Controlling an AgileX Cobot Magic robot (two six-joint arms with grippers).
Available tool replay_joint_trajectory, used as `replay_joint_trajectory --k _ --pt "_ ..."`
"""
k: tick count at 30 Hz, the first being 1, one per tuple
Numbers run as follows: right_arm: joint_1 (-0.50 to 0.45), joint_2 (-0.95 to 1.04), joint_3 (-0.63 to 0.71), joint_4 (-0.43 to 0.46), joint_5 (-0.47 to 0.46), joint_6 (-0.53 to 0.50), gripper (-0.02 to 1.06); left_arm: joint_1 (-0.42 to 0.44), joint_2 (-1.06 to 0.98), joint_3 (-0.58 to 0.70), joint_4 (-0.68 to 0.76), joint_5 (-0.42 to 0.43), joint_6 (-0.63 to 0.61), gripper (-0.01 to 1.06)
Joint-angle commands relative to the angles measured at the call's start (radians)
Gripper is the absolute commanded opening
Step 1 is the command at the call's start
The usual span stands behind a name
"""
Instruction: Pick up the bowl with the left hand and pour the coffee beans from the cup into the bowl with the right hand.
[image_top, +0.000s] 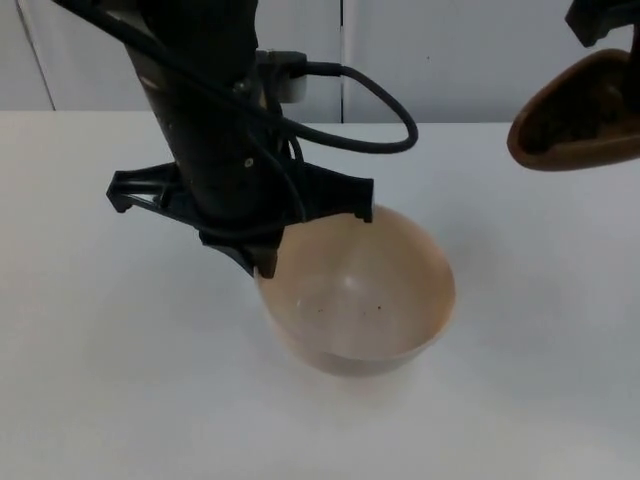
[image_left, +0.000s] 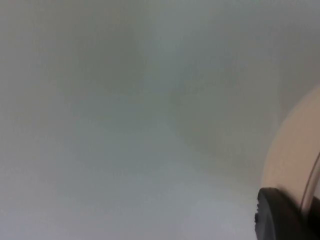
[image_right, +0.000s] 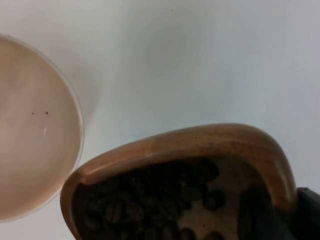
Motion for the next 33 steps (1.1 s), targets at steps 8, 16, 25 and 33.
replay_joint_trajectory --k 8,16,25,33 --pt "0.062 -0.001 0.0 -0.053 -0.021 0.062 0.0 -0.004 -0.013 0.001 0.081 0.036 -0.101 0.0" --pt "0.124 0.069 0.0 -0.086 -0.021 0.104 0.0 -0.004 -0.013 0.0 0.077 0.036 -0.105 0.0" --pt "0.212 0.127 0.0 -0.227 -0.043 0.219 0.0 -0.004 -0.013 0.0 0.072 0.038 -0.107 0.0" --pt "0.223 0.127 0.0 -0.295 -0.055 0.257 0.0 -0.004 -0.013 0.0 0.068 0.038 -0.106 0.0"
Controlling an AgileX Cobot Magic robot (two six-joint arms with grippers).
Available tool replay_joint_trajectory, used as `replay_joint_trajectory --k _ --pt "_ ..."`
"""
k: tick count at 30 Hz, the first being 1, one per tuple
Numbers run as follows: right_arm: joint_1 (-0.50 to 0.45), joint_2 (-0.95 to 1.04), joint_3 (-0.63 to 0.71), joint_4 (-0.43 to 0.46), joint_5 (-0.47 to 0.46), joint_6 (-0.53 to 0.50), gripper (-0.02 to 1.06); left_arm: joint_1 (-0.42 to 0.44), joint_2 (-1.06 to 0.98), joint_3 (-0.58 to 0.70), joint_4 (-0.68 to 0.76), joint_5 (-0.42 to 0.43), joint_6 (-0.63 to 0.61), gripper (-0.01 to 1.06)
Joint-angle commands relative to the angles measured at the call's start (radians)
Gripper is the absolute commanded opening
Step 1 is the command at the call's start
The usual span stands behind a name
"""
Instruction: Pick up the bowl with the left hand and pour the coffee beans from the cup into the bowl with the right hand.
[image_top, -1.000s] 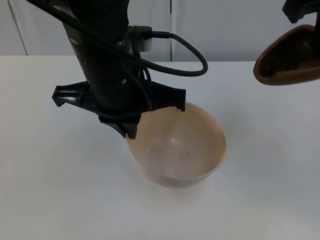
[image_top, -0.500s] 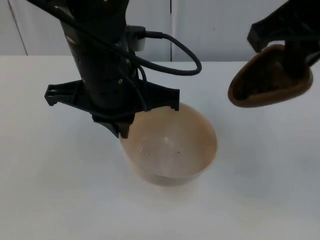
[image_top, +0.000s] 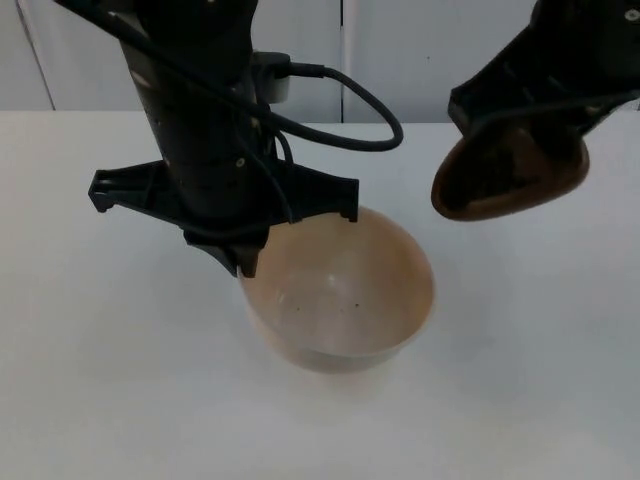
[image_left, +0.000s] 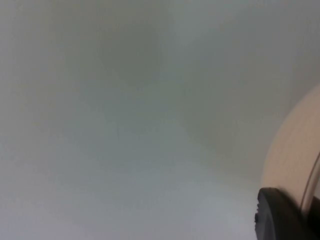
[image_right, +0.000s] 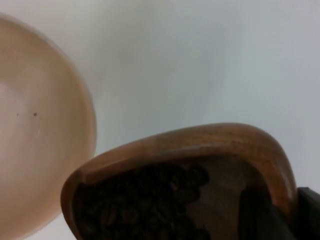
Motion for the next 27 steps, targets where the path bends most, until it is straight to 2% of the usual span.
replay_joint_trajectory --k 1,3,11,21,27 --pt "0.018 -0.001 0.0 -0.046 -0.023 0.021 0.0 -0.004 -0.013 0.0 -0.004 0.003 -0.01 0.0" --pt "0.036 -0.001 -0.002 -0.09 -0.037 0.049 0.0 -0.004 -0.013 0.0 -0.007 0.003 -0.01 0.0" --pt "0.077 0.006 -0.05 -0.155 -0.047 0.055 0.0 -0.004 -0.013 0.0 -0.02 0.003 -0.01 0.0" --pt "0.103 0.006 -0.068 -0.235 -0.038 -0.013 0.0 -0.004 -0.013 0.0 -0.031 0.003 -0.01 0.0" --pt "0.168 0.006 -0.068 -0.359 0.001 -0.015 0.0 -0.004 -0.013 0.0 -0.033 0.003 -0.01 0.0"
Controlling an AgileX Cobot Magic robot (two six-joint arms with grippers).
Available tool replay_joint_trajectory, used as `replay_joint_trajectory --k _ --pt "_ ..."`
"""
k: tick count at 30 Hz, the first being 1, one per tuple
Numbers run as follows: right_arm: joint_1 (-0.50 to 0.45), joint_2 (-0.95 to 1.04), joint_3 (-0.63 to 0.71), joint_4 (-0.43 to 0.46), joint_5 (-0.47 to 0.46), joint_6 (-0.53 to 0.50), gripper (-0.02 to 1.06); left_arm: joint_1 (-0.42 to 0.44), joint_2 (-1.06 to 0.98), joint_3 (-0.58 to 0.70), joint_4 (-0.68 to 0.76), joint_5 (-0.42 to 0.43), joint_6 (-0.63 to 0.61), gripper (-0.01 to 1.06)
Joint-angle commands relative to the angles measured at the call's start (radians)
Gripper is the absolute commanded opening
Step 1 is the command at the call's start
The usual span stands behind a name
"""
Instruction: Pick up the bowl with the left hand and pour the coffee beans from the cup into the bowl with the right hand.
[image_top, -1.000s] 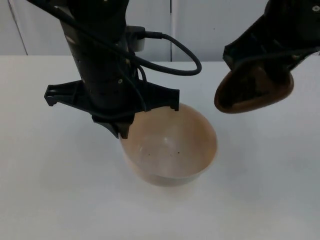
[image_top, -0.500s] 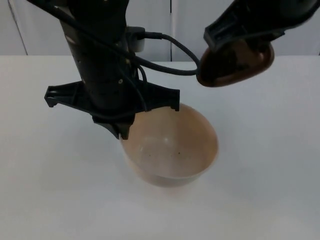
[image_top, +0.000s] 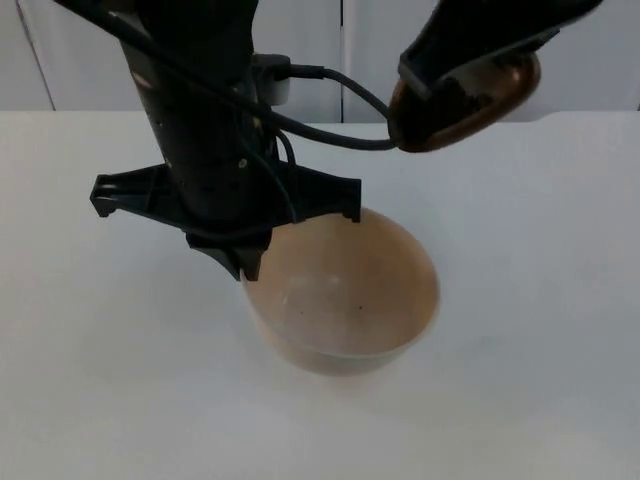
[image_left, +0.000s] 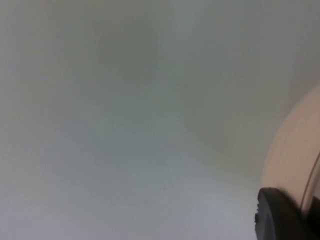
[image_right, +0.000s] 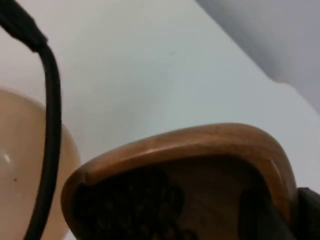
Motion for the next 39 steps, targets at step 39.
replay_joint_trajectory --k 39 --pt "0.084 -0.004 -0.008 -0.22 0.044 -0.055 0.0 -0.004 -0.013 0.0 -0.023 -0.002 -0.01 0.0"
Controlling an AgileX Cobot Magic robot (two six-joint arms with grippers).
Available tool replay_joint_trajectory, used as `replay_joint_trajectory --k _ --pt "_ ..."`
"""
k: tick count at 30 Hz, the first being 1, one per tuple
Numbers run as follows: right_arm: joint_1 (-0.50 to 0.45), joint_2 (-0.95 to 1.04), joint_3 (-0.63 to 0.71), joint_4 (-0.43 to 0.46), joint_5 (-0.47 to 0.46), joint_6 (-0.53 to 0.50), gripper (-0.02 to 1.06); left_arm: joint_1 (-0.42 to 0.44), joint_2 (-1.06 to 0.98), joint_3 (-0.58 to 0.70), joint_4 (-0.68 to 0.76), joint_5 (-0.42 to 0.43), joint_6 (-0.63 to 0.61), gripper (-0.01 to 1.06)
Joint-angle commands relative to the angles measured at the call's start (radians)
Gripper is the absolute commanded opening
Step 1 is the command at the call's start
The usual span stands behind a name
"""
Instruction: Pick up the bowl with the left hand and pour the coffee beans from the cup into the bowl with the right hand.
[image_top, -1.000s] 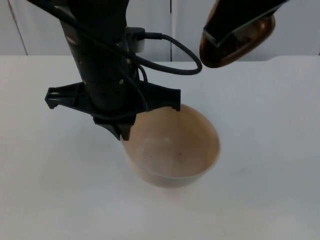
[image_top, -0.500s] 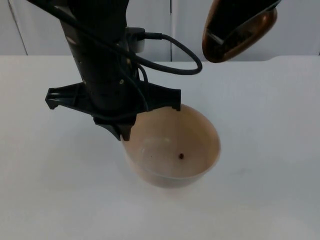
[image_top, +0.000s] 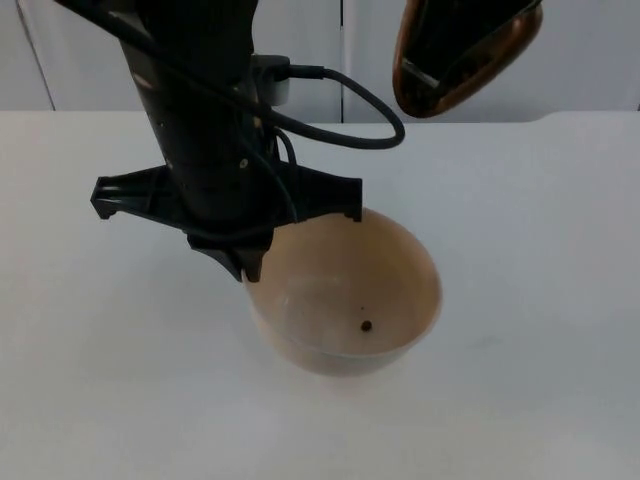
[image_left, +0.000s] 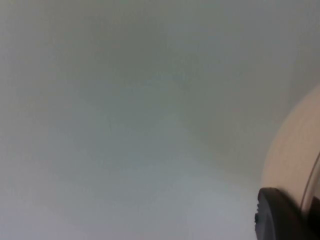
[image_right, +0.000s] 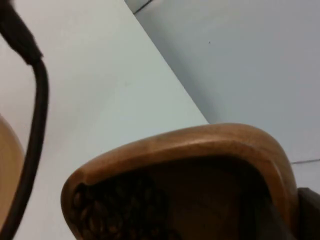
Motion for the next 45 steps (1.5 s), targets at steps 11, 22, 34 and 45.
replay_joint_trajectory --k 11,22,34,45 --pt "0.013 -0.004 -0.006 -0.038 0.005 -0.064 0.0 -0.004 -0.013 0.0 -0.015 -0.004 -0.008 0.0" --pt "0.034 0.002 -0.006 -0.046 0.01 -0.109 0.0 -0.004 -0.013 0.0 -0.019 -0.004 -0.008 0.0" --pt "0.036 0.064 -0.006 -0.108 0.035 -0.075 0.0 -0.004 -0.013 0.0 -0.023 -0.001 -0.008 0.0" --pt "0.066 0.064 -0.006 -0.118 0.045 -0.076 0.0 -0.004 -0.013 0.0 -0.023 -0.003 -0.008 0.0"
